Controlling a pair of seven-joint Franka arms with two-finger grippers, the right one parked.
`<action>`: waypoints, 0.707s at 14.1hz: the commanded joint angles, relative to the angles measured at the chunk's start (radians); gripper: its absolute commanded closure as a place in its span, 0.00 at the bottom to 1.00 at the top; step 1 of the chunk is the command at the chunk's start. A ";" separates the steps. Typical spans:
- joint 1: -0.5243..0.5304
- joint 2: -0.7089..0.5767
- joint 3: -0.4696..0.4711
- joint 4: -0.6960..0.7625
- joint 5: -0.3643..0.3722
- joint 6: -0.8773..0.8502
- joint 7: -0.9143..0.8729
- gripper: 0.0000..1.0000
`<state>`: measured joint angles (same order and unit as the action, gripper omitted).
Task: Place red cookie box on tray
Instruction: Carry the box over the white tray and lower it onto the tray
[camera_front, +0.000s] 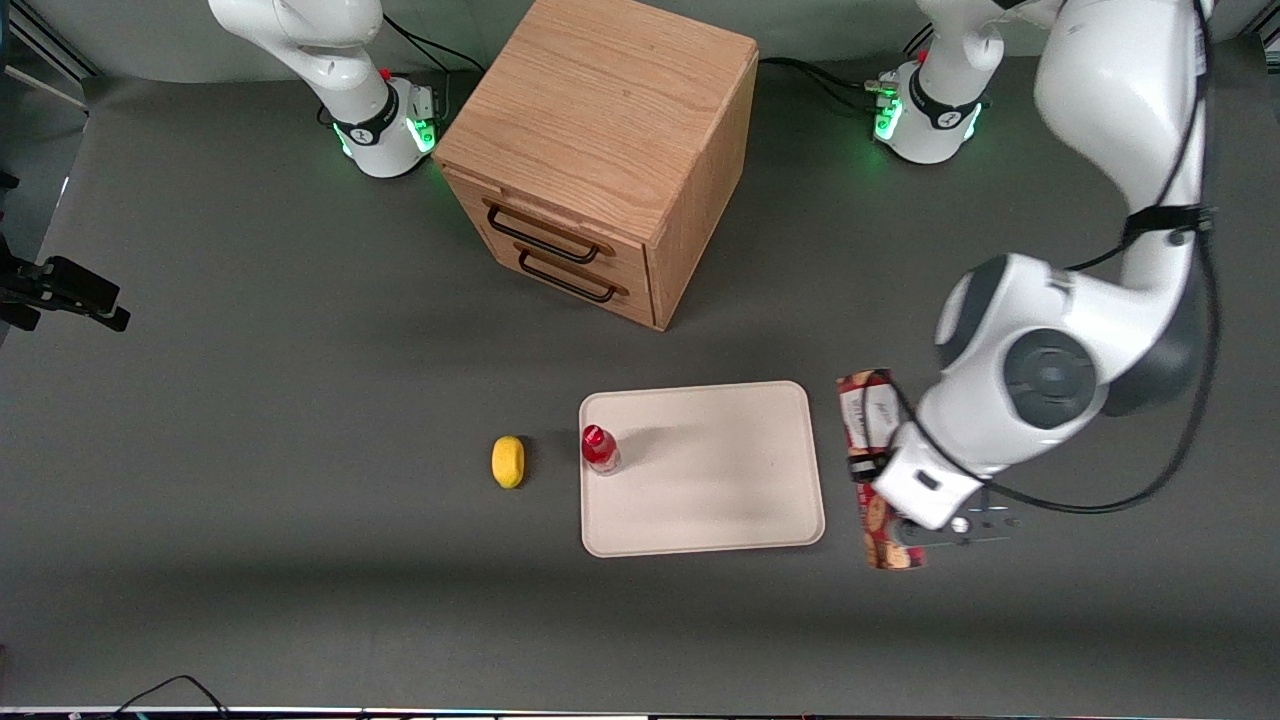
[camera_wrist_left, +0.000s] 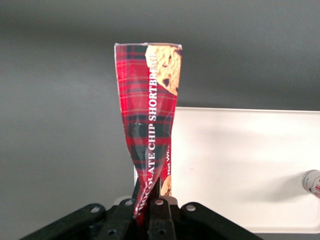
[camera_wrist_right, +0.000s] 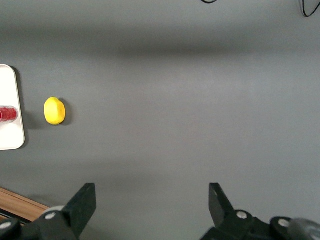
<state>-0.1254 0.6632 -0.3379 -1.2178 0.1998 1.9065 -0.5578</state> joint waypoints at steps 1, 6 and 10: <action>-0.022 0.010 -0.009 -0.116 0.053 0.139 -0.085 1.00; -0.039 0.047 -0.009 -0.287 0.185 0.363 -0.203 1.00; -0.045 0.047 -0.007 -0.377 0.196 0.444 -0.237 1.00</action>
<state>-0.1641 0.7429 -0.3480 -1.5436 0.3710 2.3271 -0.7548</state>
